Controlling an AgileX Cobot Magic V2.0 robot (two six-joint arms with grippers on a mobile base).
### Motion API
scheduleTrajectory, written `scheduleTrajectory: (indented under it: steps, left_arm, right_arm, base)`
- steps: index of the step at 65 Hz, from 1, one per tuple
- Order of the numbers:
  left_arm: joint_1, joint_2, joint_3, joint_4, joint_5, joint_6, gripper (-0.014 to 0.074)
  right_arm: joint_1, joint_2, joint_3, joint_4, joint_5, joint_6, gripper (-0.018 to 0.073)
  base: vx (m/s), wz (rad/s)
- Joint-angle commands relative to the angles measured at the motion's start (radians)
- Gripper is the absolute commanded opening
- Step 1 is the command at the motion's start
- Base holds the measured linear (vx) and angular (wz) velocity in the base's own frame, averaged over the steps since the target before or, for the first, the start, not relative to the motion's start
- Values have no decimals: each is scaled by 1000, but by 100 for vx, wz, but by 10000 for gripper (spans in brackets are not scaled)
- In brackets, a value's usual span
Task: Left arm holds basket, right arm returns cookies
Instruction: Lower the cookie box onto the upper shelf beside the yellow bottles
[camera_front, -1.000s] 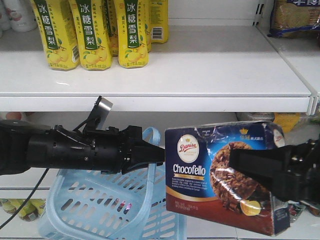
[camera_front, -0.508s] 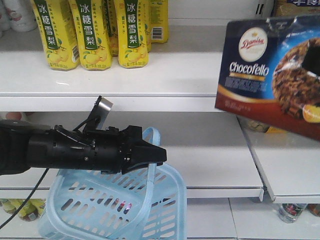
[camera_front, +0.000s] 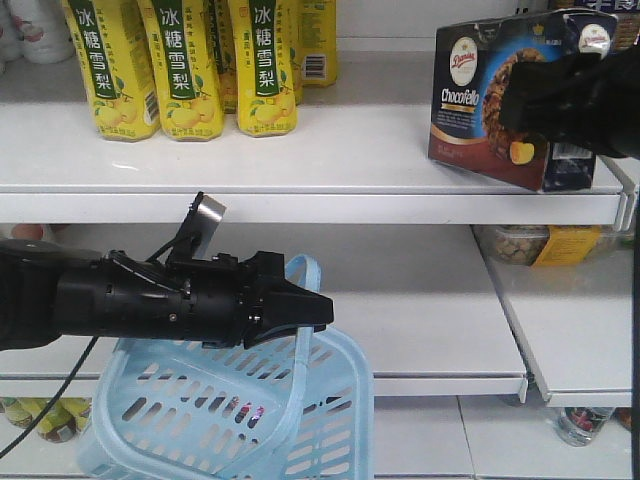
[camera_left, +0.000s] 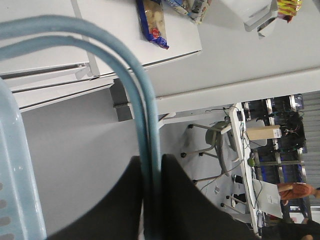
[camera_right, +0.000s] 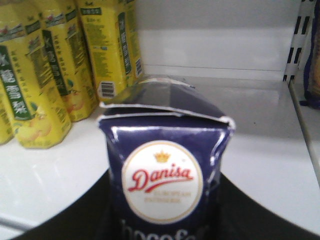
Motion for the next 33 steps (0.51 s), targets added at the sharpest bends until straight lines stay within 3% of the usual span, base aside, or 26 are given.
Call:
scheduleTrajectory:
  steps: [1, 11, 33]
  left_arm:
    - [6, -44, -41, -132, -12, 68, -3]
    - [6, -44, -41, -132, -12, 68, -3]
    - [6, -44, -41, -132, -12, 68, -3]
  right_arm:
    - [-71, 41, -32, -34, -92, 71, 174]
    - [-144, 114, -32, -33, -121, 121, 174]
    - [-145, 225, -32, -35, -297, 37, 186]
  base:
    - [0, 0]
    - [0, 0]
    - [0, 0]
